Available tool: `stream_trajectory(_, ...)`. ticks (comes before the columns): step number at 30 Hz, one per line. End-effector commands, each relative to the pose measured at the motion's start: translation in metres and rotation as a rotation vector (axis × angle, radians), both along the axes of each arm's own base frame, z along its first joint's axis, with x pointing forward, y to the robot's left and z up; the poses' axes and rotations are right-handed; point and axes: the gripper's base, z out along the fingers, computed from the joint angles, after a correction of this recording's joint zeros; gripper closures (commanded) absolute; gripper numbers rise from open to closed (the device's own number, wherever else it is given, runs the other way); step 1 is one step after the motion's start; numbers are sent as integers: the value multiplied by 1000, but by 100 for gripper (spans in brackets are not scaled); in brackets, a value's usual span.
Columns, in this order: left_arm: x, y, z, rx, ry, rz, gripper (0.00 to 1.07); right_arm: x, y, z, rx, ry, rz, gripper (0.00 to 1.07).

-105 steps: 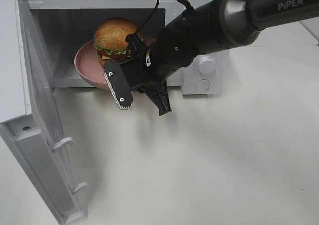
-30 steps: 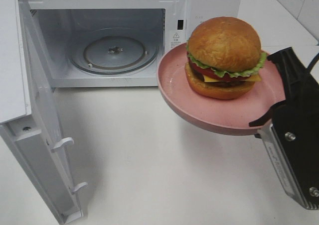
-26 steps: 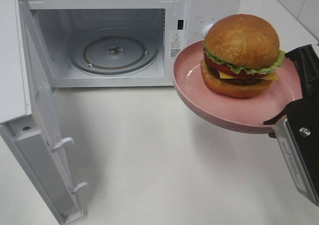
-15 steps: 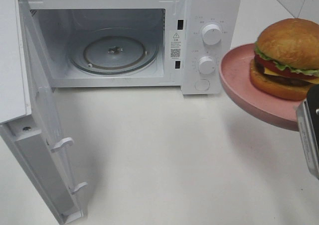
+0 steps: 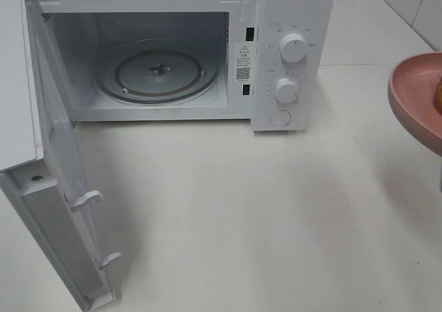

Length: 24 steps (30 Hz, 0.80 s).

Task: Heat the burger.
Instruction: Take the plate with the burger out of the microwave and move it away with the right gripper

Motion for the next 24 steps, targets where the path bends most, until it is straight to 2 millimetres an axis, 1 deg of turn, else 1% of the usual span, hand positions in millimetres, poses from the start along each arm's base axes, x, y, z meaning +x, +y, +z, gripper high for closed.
stream_trajectory(1,-3,0,0,-2,-23,-5,4,3,-7,3,-54,-45,-88,107)
stream_trajectory(2,-3,0,0,-2,-23,-5,4,5,-9,0,-83,-29,-148,107)
stream_trajectory(4,-3,0,0,-2,-23,-5,4,6,-9,-1,-94,-24,-172,107)
stream_trajectory(5,-3,0,0,-2,-23,-5,4,9,-8,-5,-115,-14,-224,107)
stream_trajectory(6,-3,0,0,-2,-23,-5,4,9,-8,-5,-115,-14,-224,107)
stream_trajectory(8,-3,0,0,-2,-23,-5,4,14,-6,-10,-116,-18,-294,107)
stream_trajectory(17,-3,0,0,-2,-23,-5,4,27,4,-20,-80,-32,-449,107)
stream_trajectory(21,-3,0,0,-2,-23,-5,4,34,7,-26,-121,-46,-554,107)
stream_trajectory(22,-3,0,0,-2,-23,-5,4,34,7,-26,-121,-46,-554,107)
stream_trajectory(23,-3,0,0,-2,-23,-5,4,38,9,-28,-133,-60,-603,107)
stream_trajectory(24,-3,0,0,-2,-23,-5,4,38,9,-28,-133,-60,-603,107)
